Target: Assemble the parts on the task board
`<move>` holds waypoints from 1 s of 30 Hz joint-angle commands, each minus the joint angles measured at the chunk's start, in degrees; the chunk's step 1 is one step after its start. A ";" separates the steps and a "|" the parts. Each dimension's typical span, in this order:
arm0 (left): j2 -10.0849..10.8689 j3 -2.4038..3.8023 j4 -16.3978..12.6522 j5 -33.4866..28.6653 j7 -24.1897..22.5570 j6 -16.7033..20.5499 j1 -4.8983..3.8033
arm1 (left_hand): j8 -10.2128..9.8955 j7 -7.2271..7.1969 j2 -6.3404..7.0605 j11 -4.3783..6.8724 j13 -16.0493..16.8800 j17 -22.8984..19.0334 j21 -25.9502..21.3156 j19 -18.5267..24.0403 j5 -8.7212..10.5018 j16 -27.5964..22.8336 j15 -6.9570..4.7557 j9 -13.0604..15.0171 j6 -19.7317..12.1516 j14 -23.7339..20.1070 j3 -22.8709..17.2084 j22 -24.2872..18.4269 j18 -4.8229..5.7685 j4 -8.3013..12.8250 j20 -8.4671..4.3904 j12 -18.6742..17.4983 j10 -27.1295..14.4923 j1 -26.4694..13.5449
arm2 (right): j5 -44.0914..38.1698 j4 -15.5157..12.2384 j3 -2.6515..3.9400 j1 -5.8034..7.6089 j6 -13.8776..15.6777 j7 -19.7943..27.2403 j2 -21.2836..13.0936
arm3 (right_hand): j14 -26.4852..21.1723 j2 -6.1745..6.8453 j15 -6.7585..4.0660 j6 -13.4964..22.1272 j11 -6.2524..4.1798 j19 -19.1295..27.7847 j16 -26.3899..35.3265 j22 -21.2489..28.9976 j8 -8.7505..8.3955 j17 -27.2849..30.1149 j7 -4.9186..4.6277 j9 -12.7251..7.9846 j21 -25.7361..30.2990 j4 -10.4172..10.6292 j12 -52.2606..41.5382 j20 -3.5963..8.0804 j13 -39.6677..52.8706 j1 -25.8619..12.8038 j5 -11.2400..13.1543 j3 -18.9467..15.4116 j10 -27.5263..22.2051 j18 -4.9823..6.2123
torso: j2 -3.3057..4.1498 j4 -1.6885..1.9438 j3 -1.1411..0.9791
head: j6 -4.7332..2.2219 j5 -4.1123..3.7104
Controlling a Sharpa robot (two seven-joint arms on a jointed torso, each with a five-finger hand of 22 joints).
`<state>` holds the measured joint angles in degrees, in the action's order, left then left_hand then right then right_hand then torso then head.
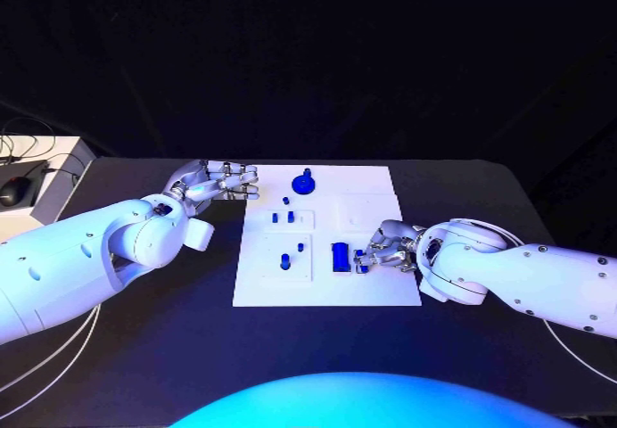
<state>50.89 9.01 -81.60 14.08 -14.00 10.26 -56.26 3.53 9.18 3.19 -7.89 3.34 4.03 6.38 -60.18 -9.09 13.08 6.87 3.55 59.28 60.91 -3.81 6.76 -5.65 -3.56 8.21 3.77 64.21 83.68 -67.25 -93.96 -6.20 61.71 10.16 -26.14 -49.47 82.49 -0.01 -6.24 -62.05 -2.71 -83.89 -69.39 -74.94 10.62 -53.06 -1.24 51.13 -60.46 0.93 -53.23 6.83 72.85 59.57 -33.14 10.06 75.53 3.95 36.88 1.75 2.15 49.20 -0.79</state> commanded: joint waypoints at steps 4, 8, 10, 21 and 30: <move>0.02 0.05 -0.19 0.06 -0.22 -0.91 0.00 | 0.09 0.30 -0.21 -0.03 0.07 0.06 -0.31 0.35 -0.05 0.18 -0.03 0.01 -0.17 -0.43 -0.16 0.06 1.07 0.00 -0.13 -0.26 -0.48 0.06 | -0.39 -0.07 -0.17 -0.42 -0.55 0.19 0.48 | 0.17 0.32 -0.04 -0.45 -0.35 -2.45 0.41 -8.09 -0.52 0.04 0.05 -0.35 0.18 -10.15 0.01 0.18 -0.07 0.25 0.14 9.68 -0.09 -0.40 | -0.01 0.03 0.03 | 0.11 0.08; 0.05 0.05 -0.21 0.06 -0.20 -0.91 0.00 | 0.09 0.30 -0.21 -0.03 0.07 0.06 -0.31 0.35 -0.05 0.18 -0.03 0.01 -0.17 -0.43 -0.16 0.06 1.07 0.00 -0.13 -0.26 -0.48 0.06 | -0.32 0.14 -0.17 -0.44 0.16 0.14 0.53 | 0.20 -0.25 -0.04 -0.98 -0.36 -2.48 0.49 -8.07 -0.95 0.02 0.14 -1.13 0.35 -8.26 0.13 0.17 -0.12 0.16 -1.50 4.37 -0.30 -0.41 | 0.01 -0.01 0.06 | 0.09 0.07; 0.06 0.05 -0.22 0.06 -0.18 -0.93 0.00 | 0.08 0.34 -0.17 -0.05 0.08 0.07 -0.32 0.36 -0.02 0.18 -0.02 0.00 -0.20 -0.43 -0.14 0.07 1.09 -0.06 -0.13 -0.25 -0.48 -0.02 | -0.25 0.28 -0.17 -0.45 0.60 0.10 0.54 | 0.20 -0.49 0.01 -1.19 -0.27 -2.48 0.53 -8.04 -1.40 0.03 0.06 -1.83 0.52 -7.12 0.27 0.16 -0.22 0.40 -1.03 1.81 -0.45 -0.40 | -0.01 -0.03 0.05 | 0.14 0.06; 0.09 0.05 -0.25 0.06 0.02 -1.02 0.00 | 0.07 0.36 -0.12 -0.09 0.07 0.06 -0.34 0.39 -0.01 0.16 0.01 0.00 -0.27 -0.49 -0.05 0.06 1.09 -0.13 -0.11 -0.27 -0.59 -0.12 | 0.15 0.70 -0.17 -0.46 2.00 0.18 0.76 | 0.18 -0.65 0.39 -1.72 0.23 -2.49 0.73 -7.97 -2.19 0.16 -0.47 -3.23 1.00 -0.62 0.90 -0.20 -0.79 -0.66 5.02 -9.49 -0.94 -0.23 | 0.01 -0.04 -0.02 | 0.12 0.18; 0.09 0.05 -0.19 0.07 0.12 -1.03 0.00 | 0.08 0.43 -0.15 -0.10 0.07 0.06 -0.36 0.40 -0.03 0.16 0.03 0.01 -0.30 -0.51 0.03 0.05 1.09 -0.17 -0.09 -0.26 -0.61 -0.13 | 0.79 0.59 -0.17 -0.46 2.81 0.71 0.74 | 0.19 -1.29 0.46 -1.82 0.35 -2.53 0.79 -7.97 -2.22 0.14 -0.61 -3.46 1.10 3.08 0.70 -0.32 -1.07 0.68 7.18 -14.06 -0.95 -0.16 | -0.01 -0.03 -0.03 | 0.05 0.08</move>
<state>51.01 9.01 -81.66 14.08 -13.74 10.15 -56.26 3.53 9.39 3.19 -8.10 3.34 4.03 6.38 -60.18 -9.09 13.08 6.87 3.55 59.07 60.91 -3.81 6.76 -5.65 -3.56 8.21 3.77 64.00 83.68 -67.04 -93.07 -6.38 61.32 12.55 -26.34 -48.92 82.58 -1.13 -6.15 -63.79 -2.79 -83.89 -68.94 -74.91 8.22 -52.90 -1.71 47.76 -59.55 4.16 -52.49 6.83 71.83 60.10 -26.29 -3.77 74.65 3.94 36.88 1.72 2.12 49.29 -0.71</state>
